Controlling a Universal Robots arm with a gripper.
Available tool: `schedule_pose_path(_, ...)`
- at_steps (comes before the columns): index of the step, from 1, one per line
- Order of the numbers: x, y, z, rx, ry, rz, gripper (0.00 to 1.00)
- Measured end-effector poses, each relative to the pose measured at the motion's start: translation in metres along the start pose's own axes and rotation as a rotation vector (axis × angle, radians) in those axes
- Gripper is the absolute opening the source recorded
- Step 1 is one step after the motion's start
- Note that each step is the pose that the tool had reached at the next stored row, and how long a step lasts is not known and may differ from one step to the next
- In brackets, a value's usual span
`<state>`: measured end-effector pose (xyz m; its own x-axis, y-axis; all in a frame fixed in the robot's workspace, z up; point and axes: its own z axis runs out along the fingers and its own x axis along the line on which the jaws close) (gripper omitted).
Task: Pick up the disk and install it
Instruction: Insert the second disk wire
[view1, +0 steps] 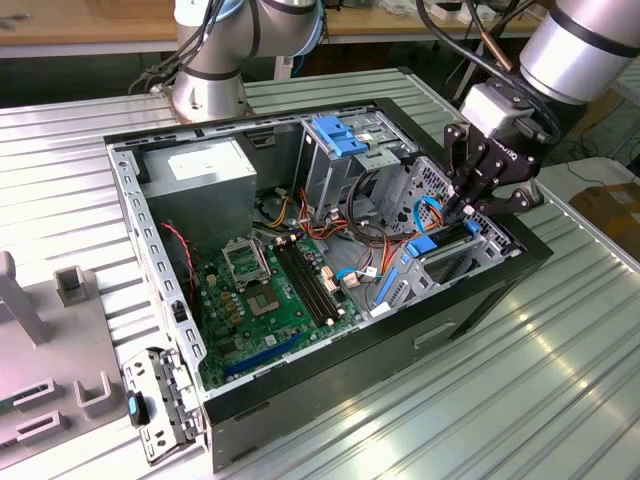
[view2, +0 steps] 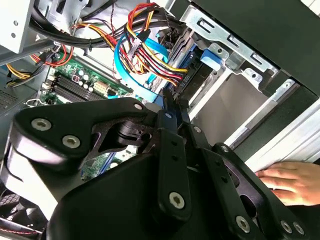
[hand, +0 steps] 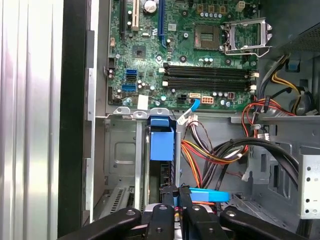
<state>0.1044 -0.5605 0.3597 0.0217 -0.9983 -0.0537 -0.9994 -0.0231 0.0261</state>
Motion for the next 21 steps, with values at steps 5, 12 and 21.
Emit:
schedule_pose_path(5, 0.0028, 0.0024, 0.0013, 0.0109, -0.0039, -0.029, 0.16)
schedule_pose_path(12, 0.0121, 0.0031, 0.004, 0.0195, -0.0331, -0.032, 0.16)
schedule_pose_path(21, 0.0124, 0.003, 0.0097, 0.0208, -0.0489, -0.033, 0.16)
